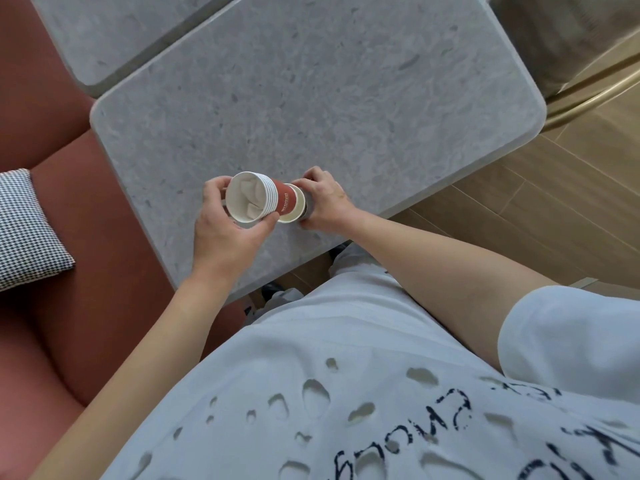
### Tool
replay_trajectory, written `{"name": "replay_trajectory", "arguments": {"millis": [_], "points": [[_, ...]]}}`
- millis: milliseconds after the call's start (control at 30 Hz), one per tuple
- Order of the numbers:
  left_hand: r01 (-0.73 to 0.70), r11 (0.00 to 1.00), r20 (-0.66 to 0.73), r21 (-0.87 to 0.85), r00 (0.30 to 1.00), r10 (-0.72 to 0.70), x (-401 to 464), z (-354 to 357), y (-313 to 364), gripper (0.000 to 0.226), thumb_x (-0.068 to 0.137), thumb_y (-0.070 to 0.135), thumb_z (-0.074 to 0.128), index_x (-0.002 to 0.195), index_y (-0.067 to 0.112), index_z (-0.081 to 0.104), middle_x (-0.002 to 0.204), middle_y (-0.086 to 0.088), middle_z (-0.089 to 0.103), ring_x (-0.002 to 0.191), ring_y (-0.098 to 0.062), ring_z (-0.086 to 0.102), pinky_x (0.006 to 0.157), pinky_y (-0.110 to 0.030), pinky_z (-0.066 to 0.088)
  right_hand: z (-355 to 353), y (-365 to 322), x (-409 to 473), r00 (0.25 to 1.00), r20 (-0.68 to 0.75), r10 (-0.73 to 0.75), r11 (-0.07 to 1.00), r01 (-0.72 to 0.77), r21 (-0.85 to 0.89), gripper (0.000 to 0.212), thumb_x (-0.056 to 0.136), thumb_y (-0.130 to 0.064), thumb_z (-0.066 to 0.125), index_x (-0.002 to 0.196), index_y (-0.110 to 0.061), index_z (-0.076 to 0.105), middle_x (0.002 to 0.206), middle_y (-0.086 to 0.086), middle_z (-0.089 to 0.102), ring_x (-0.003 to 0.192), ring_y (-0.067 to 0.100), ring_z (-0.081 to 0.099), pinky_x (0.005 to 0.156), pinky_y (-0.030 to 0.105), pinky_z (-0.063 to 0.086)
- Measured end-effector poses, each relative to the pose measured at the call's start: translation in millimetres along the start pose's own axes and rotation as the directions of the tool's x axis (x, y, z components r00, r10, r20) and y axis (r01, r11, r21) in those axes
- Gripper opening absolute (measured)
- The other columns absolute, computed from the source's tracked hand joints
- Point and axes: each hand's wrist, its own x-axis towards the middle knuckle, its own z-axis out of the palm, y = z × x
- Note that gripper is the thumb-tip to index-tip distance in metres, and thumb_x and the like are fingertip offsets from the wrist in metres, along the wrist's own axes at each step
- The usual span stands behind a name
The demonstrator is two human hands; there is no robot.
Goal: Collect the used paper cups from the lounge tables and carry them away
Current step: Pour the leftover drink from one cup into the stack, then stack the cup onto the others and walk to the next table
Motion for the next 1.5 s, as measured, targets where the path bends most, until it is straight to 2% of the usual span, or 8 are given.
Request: {"name": "replay_trajectory", "arguments": {"millis": [67,333,567,667,833,1067,1300,1500], "points": [[0.019,1.0,0.009,0.024,1.0,-0.02,3.1,5.5,-4.7,0.075,0.068,0.048,0.092,0.127,0.028,0.05,0.112,0.021,0.061,0.103,-0.013,0.068,0.088,-0.04,0.061,0.3,0.7,0.0,1.0,0.002,-0.003,1.0,0.003,-0.009,0.082,0.066,-0.035,0.094,0.142,-0.029,0.062,0.13,0.001,0.049,0.124,0.022,0.046,0.107,0.047,0.047],[0.084,0.99,0.02,0.112,0.996,-0.086,15.3,20.6,-22.1,0.073,0.071,0.043,0.095,0.127,0.025,0.05,0.115,0.011,0.06,0.104,-0.017,0.063,0.082,-0.028,0.048,8.4,-2.7,2.9,0.998,-0.049,0.034,0.999,-0.034,0.001,0.068,0.071,-0.045,0.093,0.133,-0.033,0.07,0.127,0.001,0.052,0.121,0.023,0.048,0.105,0.044,0.042],[0.147,0.986,0.054,0.077,0.987,-0.151,19.4,22.7,-31.4,0.072,0.075,0.04,0.095,0.129,0.024,0.049,0.118,0.01,0.058,0.107,-0.013,0.06,0.074,-0.011,0.041,10.0,-3.2,3.8,0.998,-0.044,0.042,0.999,-0.043,-0.019,0.067,0.069,-0.048,0.093,0.132,-0.032,0.073,0.127,-0.001,0.052,0.121,0.021,0.047,0.105,0.043,0.042],[0.164,0.983,0.069,0.079,0.983,-0.17,22.5,25.9,-34.2,0.071,0.075,0.04,0.095,0.128,0.024,0.051,0.118,0.009,0.058,0.106,-0.014,0.06,0.075,-0.013,0.042,12.5,-2.5,-0.1,0.997,-0.078,0.021,1.0,-0.023,-0.016,0.064,0.071,-0.048,0.091,0.13,-0.03,0.074,0.124,0.001,0.054,0.119,0.022,0.048,0.103,0.041,0.04],[0.188,0.978,0.081,0.09,0.977,-0.196,25.7,30.4,-39.7,0.071,0.074,0.04,0.096,0.128,0.021,0.054,0.119,0.006,0.061,0.109,-0.02,0.064,0.089,-0.036,0.054,15.8,-4.5,-2.6,0.994,-0.104,0.017,0.999,-0.02,-0.029,0.06,0.073,-0.048,0.089,0.129,-0.032,0.074,0.12,0.0,0.055,0.117,0.021,0.048,0.097,0.036,0.036],[0.213,0.973,0.105,0.088,0.969,-0.222,26.1,34.0,-46.3,0.067,0.075,0.039,0.096,0.127,0.024,0.056,0.12,0.004,0.065,0.11,-0.023,0.066,0.093,-0.044,0.058,15.7,-3.9,-2.6,0.996,-0.089,0.005,0.999,-0.009,-0.044,0.061,0.073,-0.05,0.088,0.13,-0.031,0.073,0.121,0.0,0.056,0.119,0.022,0.048,0.097,0.039,0.037],[0.191,0.978,0.14,0.085,0.969,-0.202,33.5,39.2,-44.2,0.055,0.074,0.035,0.095,0.113,0.03,0.056,0.101,0.013,0.066,0.099,-0.019,0.065,0.08,-0.034,0.051,16.0,-3.7,-2.1,0.996,-0.091,0.019,0.999,-0.021,-0.027,0.059,0.072,-0.051,0.088,0.127,-0.033,0.075,0.118,-0.001,0.056,0.117,0.021,0.049,0.094,0.035,0.032],[0.127,0.982,0.167,0.137,0.975,-0.149,29.6,47.6,-43.0,0.053,0.074,0.037,0.093,0.114,0.029,0.059,0.107,0.009,0.068,0.098,-0.019,0.063,0.08,-0.038,0.05,15.6,-6.2,-5.7,0.994,-0.105,0.037,0.999,-0.038,-0.01,0.056,0.071,-0.049,0.089,0.124,-0.032,0.077,0.116,-0.001,0.057,0.117,0.022,0.05,0.098,0.039,0.04]]}}
